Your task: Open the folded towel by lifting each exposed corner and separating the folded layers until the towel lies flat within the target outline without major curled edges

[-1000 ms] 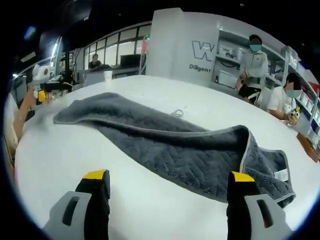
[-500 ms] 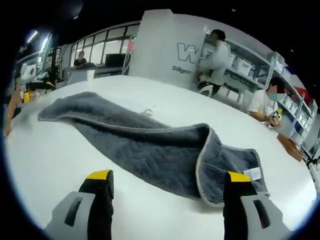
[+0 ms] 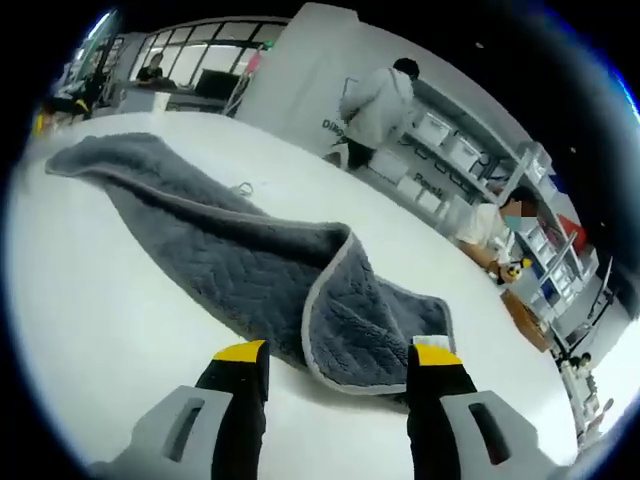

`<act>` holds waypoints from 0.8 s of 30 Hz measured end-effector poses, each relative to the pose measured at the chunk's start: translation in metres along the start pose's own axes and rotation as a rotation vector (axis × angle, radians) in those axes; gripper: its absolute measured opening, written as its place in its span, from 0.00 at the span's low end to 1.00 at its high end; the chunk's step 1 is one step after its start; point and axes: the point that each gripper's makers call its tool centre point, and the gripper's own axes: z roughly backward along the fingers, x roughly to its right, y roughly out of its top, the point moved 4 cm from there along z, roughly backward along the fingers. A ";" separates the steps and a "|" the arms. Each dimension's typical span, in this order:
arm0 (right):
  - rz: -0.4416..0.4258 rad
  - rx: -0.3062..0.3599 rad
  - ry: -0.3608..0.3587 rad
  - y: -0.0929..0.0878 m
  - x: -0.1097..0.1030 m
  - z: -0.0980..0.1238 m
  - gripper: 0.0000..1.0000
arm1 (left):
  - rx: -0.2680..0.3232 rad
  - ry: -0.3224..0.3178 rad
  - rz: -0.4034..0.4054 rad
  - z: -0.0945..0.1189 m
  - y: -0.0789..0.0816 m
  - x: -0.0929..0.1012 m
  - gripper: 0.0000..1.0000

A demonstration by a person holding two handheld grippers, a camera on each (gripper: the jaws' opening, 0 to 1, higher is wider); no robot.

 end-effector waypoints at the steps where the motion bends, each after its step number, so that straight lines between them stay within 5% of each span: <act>1: 0.017 -0.016 -0.004 -0.003 0.000 -0.002 0.48 | 0.001 0.000 0.000 0.000 0.000 0.000 1.00; 11: 0.046 -0.025 0.016 -0.006 -0.003 -0.005 0.01 | 0.002 0.001 0.002 0.000 -0.001 0.000 1.00; 24: 0.061 0.020 -0.020 0.003 0.003 0.008 0.00 | 0.017 0.002 0.010 0.001 0.002 0.001 1.00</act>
